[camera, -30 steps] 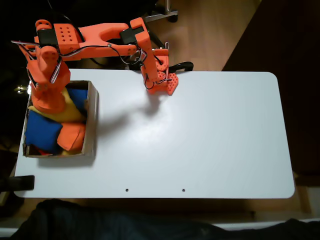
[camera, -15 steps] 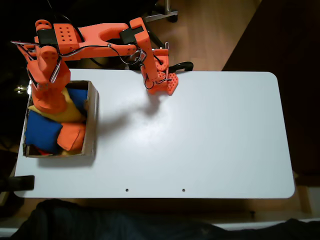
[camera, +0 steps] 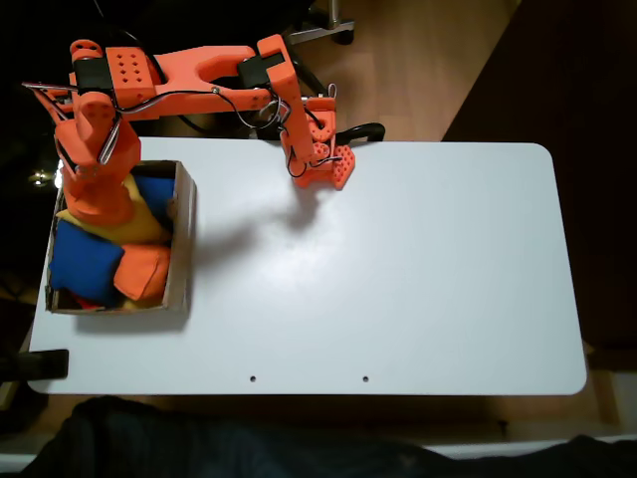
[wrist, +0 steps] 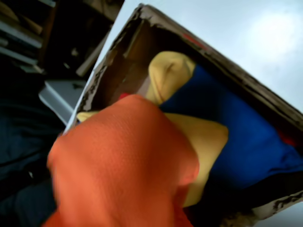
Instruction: Grasp a bag and put it in the box.
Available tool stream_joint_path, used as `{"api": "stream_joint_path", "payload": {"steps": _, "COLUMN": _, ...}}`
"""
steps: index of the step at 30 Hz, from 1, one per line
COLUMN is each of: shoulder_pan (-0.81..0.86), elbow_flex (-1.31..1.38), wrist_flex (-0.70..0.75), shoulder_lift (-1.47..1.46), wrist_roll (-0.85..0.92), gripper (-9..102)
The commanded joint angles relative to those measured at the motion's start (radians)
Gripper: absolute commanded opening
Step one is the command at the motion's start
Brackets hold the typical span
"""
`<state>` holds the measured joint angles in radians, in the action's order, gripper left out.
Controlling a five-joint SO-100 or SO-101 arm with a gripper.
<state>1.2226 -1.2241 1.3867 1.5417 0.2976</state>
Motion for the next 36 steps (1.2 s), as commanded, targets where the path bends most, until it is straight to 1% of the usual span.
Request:
{"api": "stream_joint_path", "payload": {"steps": 1, "shoulder_pan": 0.005, "elbow_flex": -0.005, "wrist_flex": -0.002, "shoulder_lift": 0.058, "wrist_roll": -0.008, "gripper": 40}}
{"api": "stream_joint_path", "payload": {"steps": 3, "shoulder_pan": 0.0, "elbow_flex": -0.018, "wrist_flex": -0.002, "shoulder_lift": 0.071, "wrist_roll": -0.006, "gripper": 43}}
{"api": "stream_joint_path", "payload": {"steps": 6, "shoulder_pan": -0.008, "elbow_flex": -0.038, "wrist_flex": -0.003, "shoulder_lift": 0.091, "wrist_roll": 0.0, "gripper": 51}}
{"api": "stream_joint_path", "payload": {"steps": 7, "shoulder_pan": -0.009, "elbow_flex": -0.048, "wrist_flex": -0.003, "shoulder_lift": 0.098, "wrist_roll": 0.002, "gripper": 52}}
{"api": "stream_joint_path", "payload": {"steps": 9, "shoulder_pan": -0.015, "elbow_flex": -0.063, "wrist_flex": -0.006, "shoulder_lift": 0.115, "wrist_roll": 0.003, "gripper": 52}}
{"api": "stream_joint_path", "payload": {"steps": 13, "shoulder_pan": -0.025, "elbow_flex": -0.094, "wrist_flex": -0.006, "shoulder_lift": 0.149, "wrist_roll": 0.002, "gripper": 56}}
{"api": "stream_joint_path", "payload": {"steps": 14, "shoulder_pan": -0.028, "elbow_flex": -0.1, "wrist_flex": -0.006, "shoulder_lift": 0.156, "wrist_roll": 0.003, "gripper": 58}}
{"api": "stream_joint_path", "payload": {"steps": 18, "shoulder_pan": -0.035, "elbow_flex": -0.121, "wrist_flex": -0.008, "shoulder_lift": 0.181, "wrist_roll": 0.008, "gripper": 59}}
{"api": "stream_joint_path", "payload": {"steps": 21, "shoulder_pan": -0.04, "elbow_flex": -0.133, "wrist_flex": -0.008, "shoulder_lift": 0.196, "wrist_roll": 0.011, "gripper": 62}}
{"api": "stream_joint_path", "payload": {"steps": 24, "shoulder_pan": -0.044, "elbow_flex": -0.15, "wrist_flex": -0.014, "shoulder_lift": 0.213, "wrist_roll": 0.015, "gripper": 62}}
{"api": "stream_joint_path", "payload": {"steps": 26, "shoulder_pan": -0.048, "elbow_flex": -0.163, "wrist_flex": -0.023, "shoulder_lift": 0.225, "wrist_roll": 0.025, "gripper": 68}}
{"api": "stream_joint_path", "payload": {"steps": 29, "shoulder_pan": -0.054, "elbow_flex": -0.169, "wrist_flex": -0.032, "shoulder_lift": 0.235, "wrist_roll": 0.031, "gripper": 71}}
{"api": "stream_joint_path", "payload": {"steps": 32, "shoulder_pan": -0.052, "elbow_flex": -0.169, "wrist_flex": -0.037, "shoulder_lift": 0.236, "wrist_roll": 0.026, "gripper": 80}}
{"api": "stream_joint_path", "payload": {"steps": 36, "shoulder_pan": -0.049, "elbow_flex": -0.169, "wrist_flex": -0.043, "shoulder_lift": 0.232, "wrist_roll": 0.031, "gripper": 83}}
